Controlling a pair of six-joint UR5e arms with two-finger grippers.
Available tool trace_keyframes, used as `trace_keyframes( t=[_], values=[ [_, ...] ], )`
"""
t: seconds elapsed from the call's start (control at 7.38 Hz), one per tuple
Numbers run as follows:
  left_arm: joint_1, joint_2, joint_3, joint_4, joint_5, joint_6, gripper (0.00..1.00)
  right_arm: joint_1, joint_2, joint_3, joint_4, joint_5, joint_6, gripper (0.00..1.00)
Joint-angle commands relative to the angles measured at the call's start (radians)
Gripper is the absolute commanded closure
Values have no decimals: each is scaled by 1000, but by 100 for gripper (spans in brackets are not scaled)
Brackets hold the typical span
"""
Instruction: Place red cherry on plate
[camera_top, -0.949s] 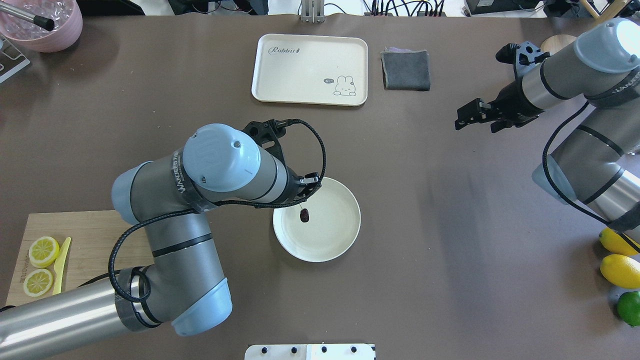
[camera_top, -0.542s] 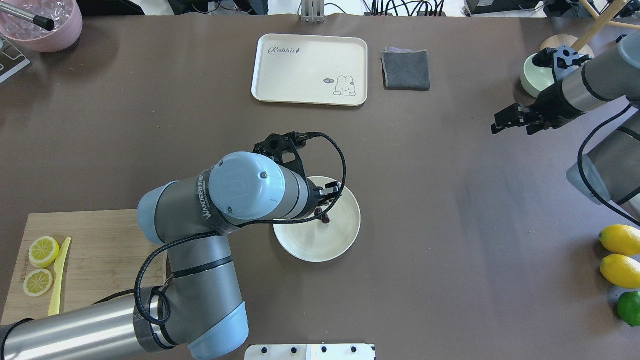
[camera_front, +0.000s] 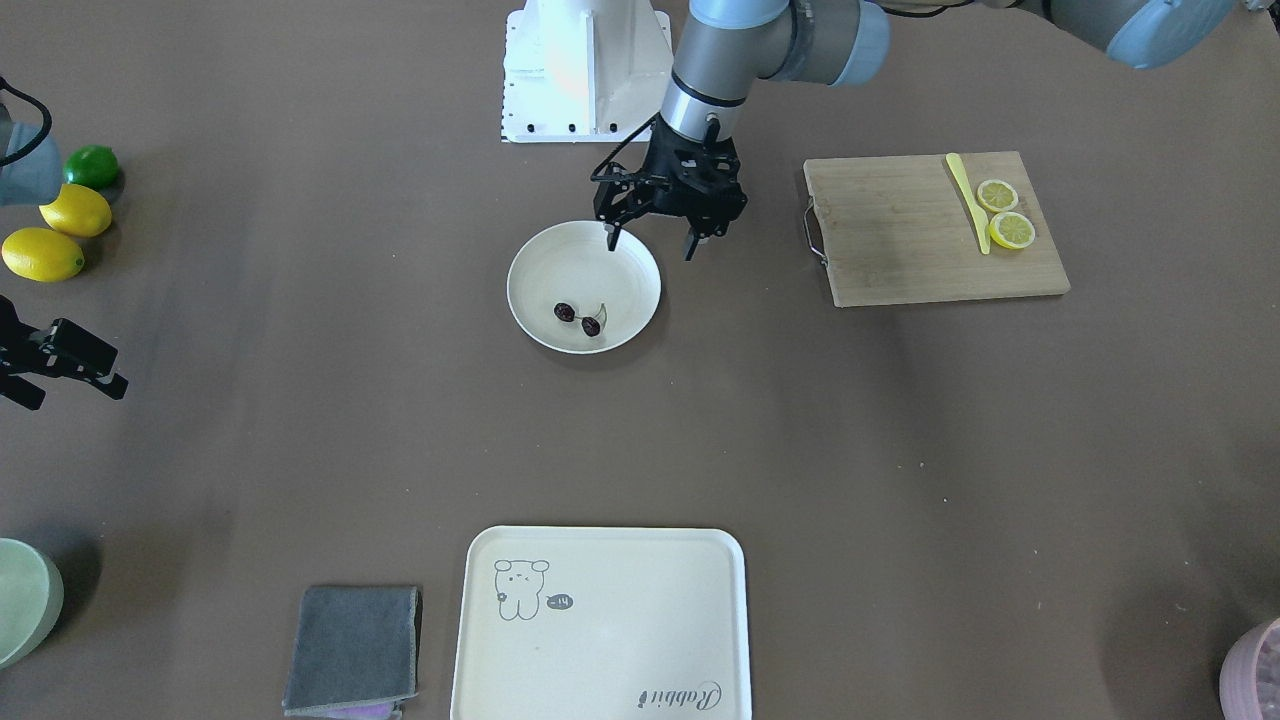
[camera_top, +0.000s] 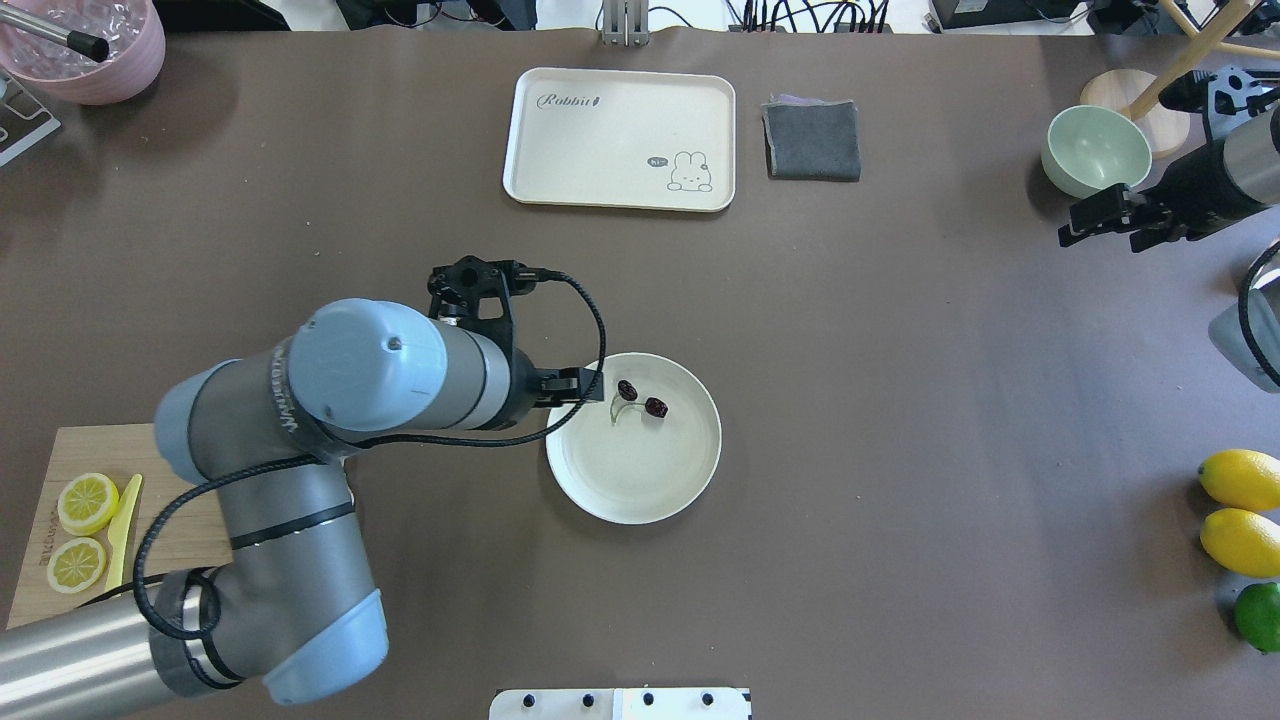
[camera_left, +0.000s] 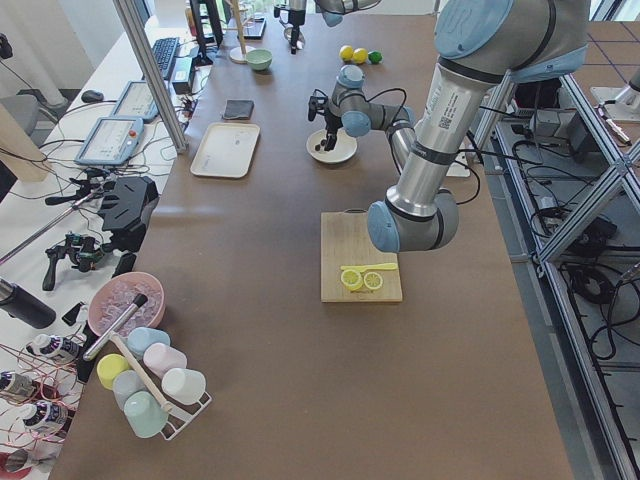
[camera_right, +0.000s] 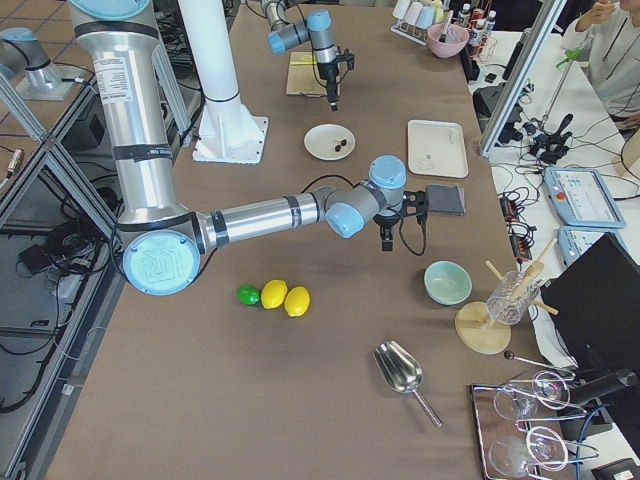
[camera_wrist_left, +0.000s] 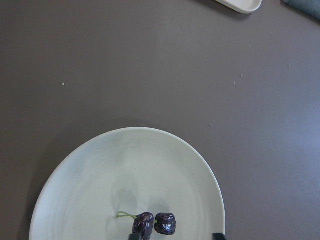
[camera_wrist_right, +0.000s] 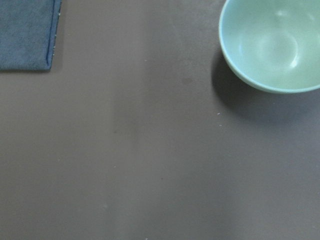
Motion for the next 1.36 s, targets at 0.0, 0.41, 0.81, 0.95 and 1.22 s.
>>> trace_keyframes(
  t=[0.0,0.41,0.81,0.95,1.22],
  values=[
    [-164,134,-30,3,-143,269,2,72,-37,-3,-13,28,-83,0],
    [-564,450,-105,3,-434,773,2,193,-118,-5,-37,31,-275,0],
    [-948,564,44,41,-624,1309,2,311,-172,-15,-68,88,-451,0],
    [-1030,587,94,47,-684,1374,2,325,-172,-20,-110,88,-497,0],
    [-1055,586,134,156,-683,1375,2,374,-180,-37,-174,82,-619,0]
  ],
)
